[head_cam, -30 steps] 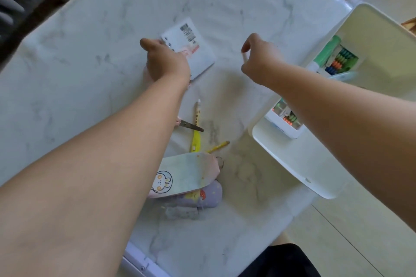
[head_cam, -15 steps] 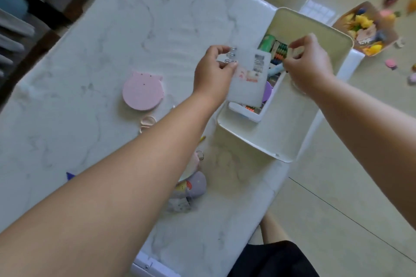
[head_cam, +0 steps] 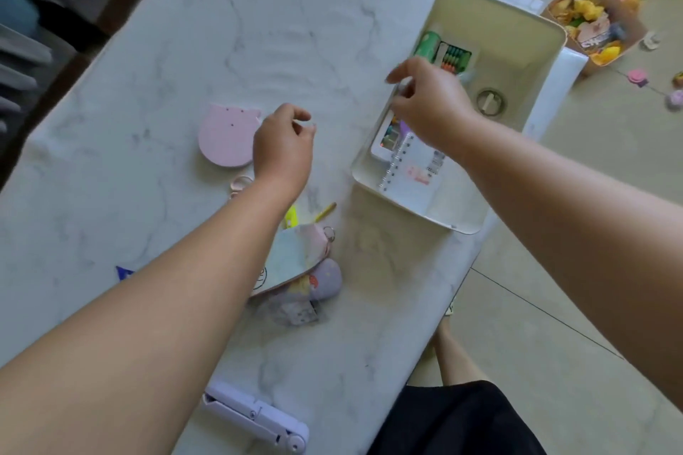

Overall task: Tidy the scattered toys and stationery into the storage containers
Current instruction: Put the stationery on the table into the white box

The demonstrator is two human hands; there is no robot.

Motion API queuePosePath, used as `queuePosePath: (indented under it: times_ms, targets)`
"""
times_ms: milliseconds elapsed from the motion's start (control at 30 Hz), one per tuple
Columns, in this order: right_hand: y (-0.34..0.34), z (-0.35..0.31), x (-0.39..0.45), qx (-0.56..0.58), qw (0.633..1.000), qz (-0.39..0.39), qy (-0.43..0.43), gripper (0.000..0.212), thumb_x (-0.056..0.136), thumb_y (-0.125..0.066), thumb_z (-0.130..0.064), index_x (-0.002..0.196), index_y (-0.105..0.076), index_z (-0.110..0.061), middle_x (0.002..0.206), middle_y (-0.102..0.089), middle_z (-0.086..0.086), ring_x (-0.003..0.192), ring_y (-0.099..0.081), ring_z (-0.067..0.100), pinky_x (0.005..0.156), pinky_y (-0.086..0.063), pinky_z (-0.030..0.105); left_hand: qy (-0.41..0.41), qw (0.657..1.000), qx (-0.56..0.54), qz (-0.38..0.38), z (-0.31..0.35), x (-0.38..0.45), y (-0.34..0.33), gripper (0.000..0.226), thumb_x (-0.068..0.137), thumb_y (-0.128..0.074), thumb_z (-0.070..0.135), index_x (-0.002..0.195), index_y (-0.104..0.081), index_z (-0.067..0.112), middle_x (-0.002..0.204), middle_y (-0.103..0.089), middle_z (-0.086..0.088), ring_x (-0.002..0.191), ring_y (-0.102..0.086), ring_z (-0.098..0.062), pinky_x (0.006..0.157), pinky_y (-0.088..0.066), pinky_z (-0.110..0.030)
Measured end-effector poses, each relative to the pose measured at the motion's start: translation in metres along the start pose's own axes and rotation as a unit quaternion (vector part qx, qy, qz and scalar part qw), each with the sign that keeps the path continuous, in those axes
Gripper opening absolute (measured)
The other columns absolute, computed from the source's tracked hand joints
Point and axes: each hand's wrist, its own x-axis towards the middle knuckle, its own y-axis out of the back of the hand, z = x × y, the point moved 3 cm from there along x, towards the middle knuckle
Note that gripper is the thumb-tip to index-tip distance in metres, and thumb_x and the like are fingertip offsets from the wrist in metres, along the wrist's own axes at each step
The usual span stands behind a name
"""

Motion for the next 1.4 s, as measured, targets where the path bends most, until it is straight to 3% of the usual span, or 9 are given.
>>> queuePosePath:
  times_ms: [333,400,467,600,767,900,1034,1134,1400]
  targets:
    - [-0.126,-0.065,-0.008,-0.06,0.992,-0.089,0.069,0.036,0.085,-0.045,-0.009,0.114,-0.064,-0.02,0.102,-0.062,0.003,0.088,-0.054,0.02,0.061,-0.034,0.024,0.154,0.98,0.12,0.038,-0.107,0.024,0.047,0.057,0.087,-0.063,0.024,0.137,-0.038,0.011,0.139,-0.039,-0.016,0.129,-0.038,-0.034,0.1,-0.039,-0.04]
    - [-0.154,-0.065,-0.005,-0.101,0.987,-0.115,0.055,0.025,0.087,-0.049,-0.014,0.105,-0.066,-0.014,0.1,-0.065,0.005,0.094,-0.058,0.026,0.065,-0.035,0.024,0.2,0.972,0.112,0.056,-0.122,0.032,0.051,0.059,0.088,-0.064,0.031,0.135,-0.038,0.005,0.14,-0.039,-0.018,0.13,-0.039,-0.036,0.101,-0.039,-0.042]
    - [-0.177,-0.06,-0.005,-0.17,0.975,-0.138,0.037,0.016,0.089,-0.051,-0.021,0.085,-0.058,-0.007,0.076,-0.055,0.007,0.082,-0.053,0.032,0.058,-0.034,0.025,0.265,0.958,0.094,0.057,-0.136,0.039,0.05,0.067,0.088,-0.064,0.041,0.136,-0.037,0.003,0.141,-0.04,-0.019,0.13,-0.041,-0.037,0.103,-0.039,-0.043]
    - [-0.197,-0.047,-0.001,-0.219,0.966,-0.136,-0.018,0.031,0.093,-0.05,-0.024,0.066,-0.04,-0.012,0.065,-0.042,0.002,0.071,-0.05,0.028,0.048,-0.028,0.024,0.304,0.95,0.037,0.066,-0.147,0.055,0.044,0.078,0.078,-0.07,0.054,0.132,-0.042,0.004,0.139,-0.044,-0.016,0.126,-0.049,-0.036,0.101,-0.045,-0.042]
    - [-0.205,-0.045,0.007,-0.222,0.967,-0.118,-0.039,0.033,0.091,-0.052,-0.02,0.062,-0.037,-0.014,0.064,-0.039,0.002,0.067,-0.046,0.027,0.049,-0.028,0.024,0.36,0.926,-0.075,0.08,-0.152,0.074,0.037,0.088,0.06,-0.083,0.052,0.129,-0.05,0.01,0.134,-0.053,-0.01,0.116,-0.058,-0.03,0.093,-0.053,-0.041]
    - [-0.201,-0.04,0.013,-0.15,0.982,-0.1,-0.064,0.035,0.092,-0.049,-0.028,0.062,-0.037,-0.015,0.061,-0.041,0.002,0.055,-0.041,0.023,0.045,-0.023,0.026,0.349,0.913,-0.181,0.107,-0.154,0.074,0.031,0.077,0.063,-0.087,0.033,0.125,-0.051,0.007,0.13,-0.059,-0.008,0.11,-0.062,-0.025,0.093,-0.053,-0.032]
    - [-0.187,-0.049,0.018,-0.113,0.99,-0.067,-0.046,0.031,0.096,-0.042,-0.038,0.092,-0.059,-0.012,0.086,-0.064,0.007,0.085,-0.061,0.032,0.062,-0.037,0.029,0.299,0.918,-0.222,0.14,-0.143,0.067,0.033,0.056,0.073,-0.08,0.023,0.117,-0.05,0.009,0.121,-0.063,-0.008,0.105,-0.064,-0.025,0.091,-0.055,-0.037]
    - [-0.168,-0.056,0.017,-0.085,0.994,-0.055,-0.027,0.029,0.098,-0.044,-0.036,0.112,-0.056,-0.014,0.108,-0.066,0.008,0.101,-0.06,0.031,0.072,-0.04,0.03,0.277,0.912,-0.257,0.16,-0.128,0.059,0.041,0.043,0.073,-0.077,0.023,0.104,-0.048,0.015,0.105,-0.06,-0.002,0.097,-0.064,-0.026,0.085,-0.057,-0.041]
    - [-0.073,-0.061,0.006,0.106,0.993,0.04,0.019,0.009,0.093,-0.048,-0.03,0.092,-0.045,-0.022,0.086,-0.071,0.003,0.08,-0.069,0.024,0.078,-0.055,0.045,0.212,0.879,-0.387,0.182,-0.042,0.026,0.041,0.032,0.084,-0.071,0.013,0.108,-0.05,0.01,0.109,-0.058,-0.005,0.087,-0.062,-0.017,0.062,-0.059,-0.026]
